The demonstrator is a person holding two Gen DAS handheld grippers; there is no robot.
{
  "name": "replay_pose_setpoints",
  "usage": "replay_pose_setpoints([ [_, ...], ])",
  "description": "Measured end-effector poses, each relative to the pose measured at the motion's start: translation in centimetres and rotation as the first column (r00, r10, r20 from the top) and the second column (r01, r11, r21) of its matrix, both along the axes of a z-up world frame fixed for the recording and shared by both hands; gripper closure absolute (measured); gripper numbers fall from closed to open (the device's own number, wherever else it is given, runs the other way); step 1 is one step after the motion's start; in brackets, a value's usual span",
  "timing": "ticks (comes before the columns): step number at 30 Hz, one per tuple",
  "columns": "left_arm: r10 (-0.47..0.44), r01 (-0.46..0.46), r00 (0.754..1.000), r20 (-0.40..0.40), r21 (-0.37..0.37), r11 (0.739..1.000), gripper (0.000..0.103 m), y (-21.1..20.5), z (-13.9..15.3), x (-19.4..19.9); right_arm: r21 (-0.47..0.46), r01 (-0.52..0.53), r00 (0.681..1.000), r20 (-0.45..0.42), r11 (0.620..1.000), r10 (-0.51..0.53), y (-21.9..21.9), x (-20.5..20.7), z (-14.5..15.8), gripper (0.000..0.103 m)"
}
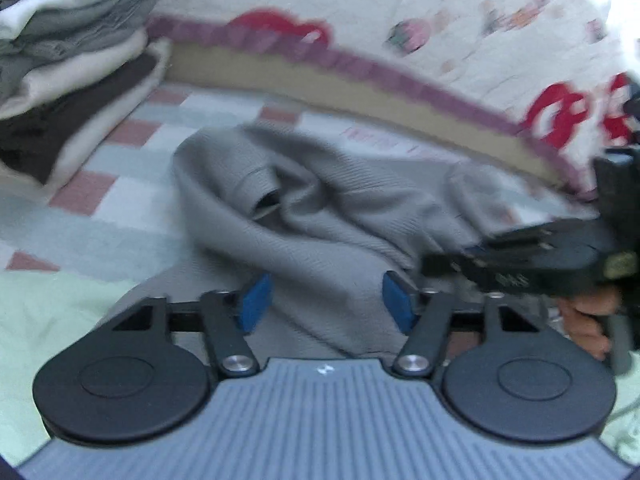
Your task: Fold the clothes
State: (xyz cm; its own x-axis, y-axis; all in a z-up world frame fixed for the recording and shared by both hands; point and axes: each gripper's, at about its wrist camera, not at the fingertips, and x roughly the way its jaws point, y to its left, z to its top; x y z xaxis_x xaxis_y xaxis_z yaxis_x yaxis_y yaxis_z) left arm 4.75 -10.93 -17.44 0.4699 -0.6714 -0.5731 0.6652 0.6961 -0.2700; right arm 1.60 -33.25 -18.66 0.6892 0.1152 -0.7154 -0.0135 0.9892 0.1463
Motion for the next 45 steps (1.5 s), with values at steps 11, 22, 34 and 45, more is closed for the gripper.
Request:
replay_pose_setpoints([
  [11,-0.022,0.020,0.980,-0.198,-0.008,1.000,0.016,-1.5,-1.2,0.7,-0.112,0.145,0.976,0.181,0.983,-0.123,-2.5,0.0,5.7,0.097],
  [22,0.195,-0.196,0.981,0.018,0.080,0.977,0.092,0.3,0.1,0.9,-0.258,0.163,0.966,0.239,0.952,-0.101,-4.9,1.7,9.6,0.097],
  [34,0.502,-0.553,0.789,0.354,0.055,0.831,0.092,6.1,6.8,0.6,-0.240,0.329,0.905,0.357,0.913,-0.232,-9.8,-0.9,13.6,0.097],
  [45,0.505,-0.502,0.803,0.316,-0.099,0.859,0.092,9.2,13.2,-6.9,-0.190,0.432,0.820,0.490,0.882,-0.296,-12.8,-5.6,19.7,0.097],
])
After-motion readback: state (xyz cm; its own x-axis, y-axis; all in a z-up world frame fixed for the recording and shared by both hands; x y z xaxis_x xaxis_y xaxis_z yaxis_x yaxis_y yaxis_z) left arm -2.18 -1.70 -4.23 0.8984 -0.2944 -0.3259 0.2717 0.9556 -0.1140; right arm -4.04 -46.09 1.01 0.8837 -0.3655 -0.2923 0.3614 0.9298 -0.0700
